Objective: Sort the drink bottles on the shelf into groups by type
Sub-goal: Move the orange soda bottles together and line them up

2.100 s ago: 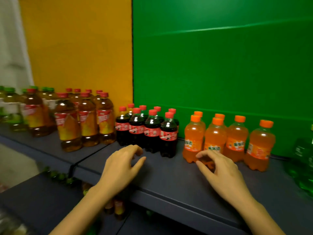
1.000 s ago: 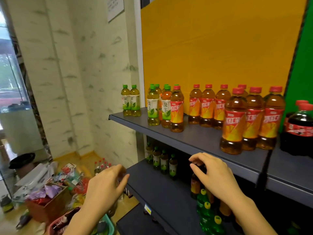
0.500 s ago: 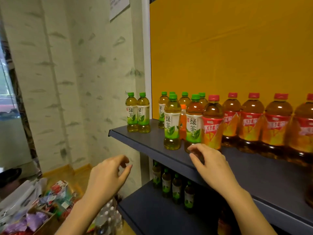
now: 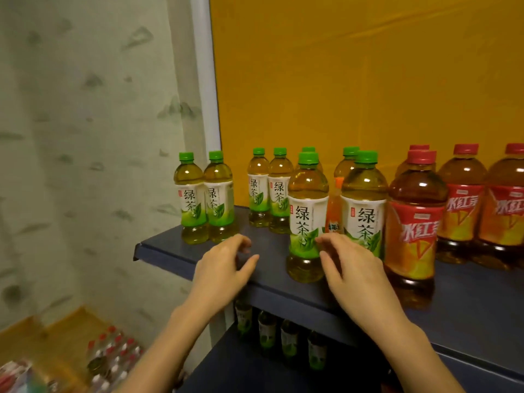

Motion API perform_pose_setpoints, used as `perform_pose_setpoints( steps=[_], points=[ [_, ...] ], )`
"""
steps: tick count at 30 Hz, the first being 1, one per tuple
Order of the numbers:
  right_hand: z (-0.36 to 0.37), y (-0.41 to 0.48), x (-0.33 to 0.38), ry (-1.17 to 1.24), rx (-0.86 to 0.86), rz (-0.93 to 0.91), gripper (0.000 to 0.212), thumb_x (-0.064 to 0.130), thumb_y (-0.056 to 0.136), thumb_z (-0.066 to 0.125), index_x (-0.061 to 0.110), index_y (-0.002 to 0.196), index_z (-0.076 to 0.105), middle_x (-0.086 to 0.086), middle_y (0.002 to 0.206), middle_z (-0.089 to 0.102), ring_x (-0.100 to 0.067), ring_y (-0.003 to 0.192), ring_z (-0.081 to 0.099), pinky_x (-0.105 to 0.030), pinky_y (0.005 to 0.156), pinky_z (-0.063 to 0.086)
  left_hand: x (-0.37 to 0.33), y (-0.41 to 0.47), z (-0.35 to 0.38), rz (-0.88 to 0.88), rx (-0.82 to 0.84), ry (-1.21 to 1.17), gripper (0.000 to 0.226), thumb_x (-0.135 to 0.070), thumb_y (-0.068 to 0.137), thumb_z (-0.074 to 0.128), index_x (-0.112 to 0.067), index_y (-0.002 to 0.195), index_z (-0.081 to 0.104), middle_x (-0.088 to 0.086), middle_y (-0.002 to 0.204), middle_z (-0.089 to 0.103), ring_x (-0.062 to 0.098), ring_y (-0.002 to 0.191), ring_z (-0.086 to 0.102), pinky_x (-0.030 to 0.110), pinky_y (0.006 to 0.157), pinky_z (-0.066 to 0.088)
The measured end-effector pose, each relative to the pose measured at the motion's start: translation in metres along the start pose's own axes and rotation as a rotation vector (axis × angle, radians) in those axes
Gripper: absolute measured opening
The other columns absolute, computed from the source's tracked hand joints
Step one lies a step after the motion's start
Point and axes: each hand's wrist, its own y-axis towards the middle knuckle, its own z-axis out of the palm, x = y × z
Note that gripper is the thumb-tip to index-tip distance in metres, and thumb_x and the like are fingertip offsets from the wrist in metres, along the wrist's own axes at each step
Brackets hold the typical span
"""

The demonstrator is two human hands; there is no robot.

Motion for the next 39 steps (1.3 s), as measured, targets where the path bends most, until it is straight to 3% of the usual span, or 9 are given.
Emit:
perform_pose_setpoints(
  steps=[4,8,13,16,20,24,30,37,39],
  points=[
    [0.01,0.01,0.011,-0.105,-0.147,0.148,0.027,0.02,0.092,0.047,0.021,0.118,0.053,0.003,0.113,0.062,-0.017,0.103,0.059,-0.024,0.079,0.037,0.019,0.048,0.023,0.102,0.097,-0.212,0.034,-0.035,0.083,0.061,-0.022,0.113,0.051,-0.009,0.105,0.059,0.015,0.091,0.058,0.037,0.08,0.05],
    [0.018,0.015,0.021,-0.151,-0.207,0.25,0.036,0.022,0.094,0.044,0.021,0.13,0.047,0.002,0.124,0.059,-0.018,0.113,0.055,-0.033,0.09,0.043,0.012,0.089,0.045,0.145,0.228,-0.446,0.051,-0.028,0.082,0.064,-0.013,0.126,0.043,0.0,0.12,0.054,0.014,0.093,0.052,0.034,0.087,0.048],
    [0.03,0.015,0.025,-0.121,-0.274,0.328,0.041,0.014,0.093,0.044,0.021,0.134,0.045,0.0,0.132,0.056,-0.017,0.122,0.051,-0.033,0.1,0.042,-0.01,0.126,0.073,0.088,0.479,-0.751,0.065,-0.012,0.082,0.064,-0.007,0.136,0.029,0.008,0.135,0.046,0.022,0.117,0.05,0.036,0.099,0.044],
    [0.032,0.017,0.027,-0.118,-0.292,0.359,0.043,0.013,0.093,0.044,0.022,0.135,0.045,0.001,0.13,0.057,-0.015,0.121,0.051,-0.03,0.101,0.042,-0.021,0.137,0.086,0.055,0.547,-0.86,0.044,-0.003,0.083,0.06,-0.013,0.121,0.039,0.002,0.116,0.054,0.022,0.113,0.054,0.04,0.097,0.046],
    [0.03,0.02,0.028,-0.126,-0.312,0.376,0.042,0.012,0.093,0.045,0.022,0.134,0.047,0.002,0.129,0.059,-0.013,0.121,0.052,-0.028,0.103,0.041,-0.033,0.143,0.094,0.103,0.509,-0.906,0.009,-0.019,0.09,0.051,-0.023,0.098,0.05,-0.004,0.096,0.06,0.016,0.1,0.057,0.033,0.089,0.048],
    [0.031,0.024,0.027,-0.142,-0.302,0.419,0.043,0.014,0.094,0.044,0.022,0.136,0.045,0.001,0.128,0.059,-0.014,0.12,0.052,-0.021,0.098,0.037,-0.035,0.144,0.1,0.032,0.484,-0.972,0.006,-0.016,0.09,0.047,-0.02,0.09,0.052,0.001,0.09,0.061,0.021,0.095,0.057,0.04,0.087,0.047],
    [0.028,0.029,0.025,-0.156,-0.286,0.462,0.045,0.014,0.095,0.042,0.021,0.139,0.039,-0.004,0.13,0.058,-0.018,0.123,0.05,-0.027,0.101,0.037,-0.009,0.149,0.116,0.011,0.47,-0.948,0.064,-0.056,0.06,0.067,-0.021,0.112,0.053,0.003,0.105,0.068,0.019,0.097,0.065,0.048,0.084,0.054],
    [0.027,0.04,0.014,-0.171,-0.246,0.475,0.049,0.018,0.096,0.042,0.015,0.143,0.03,-0.006,0.138,0.05,-0.02,0.127,0.045,-0.026,0.101,0.035,0.005,0.134,0.091,-0.047,0.461,-1.018,0.08,-0.043,0.052,0.074,-0.021,0.123,0.045,-0.002,0.111,0.061,0.013,0.102,0.059,0.029,0.08,0.05],
    [0.031,0.044,0.006,-0.157,-0.245,0.497,0.057,0.022,0.095,0.044,0.014,0.146,0.02,-0.005,0.146,0.041,-0.02,0.133,0.039,-0.028,0.105,0.032,0.008,0.131,0.086,-0.051,0.453,-1.025,0.09,-0.049,0.043,0.076,-0.022,0.123,0.044,-0.003,0.112,0.059,0.015,0.104,0.057,0.031,0.084,0.049]
  ],
)
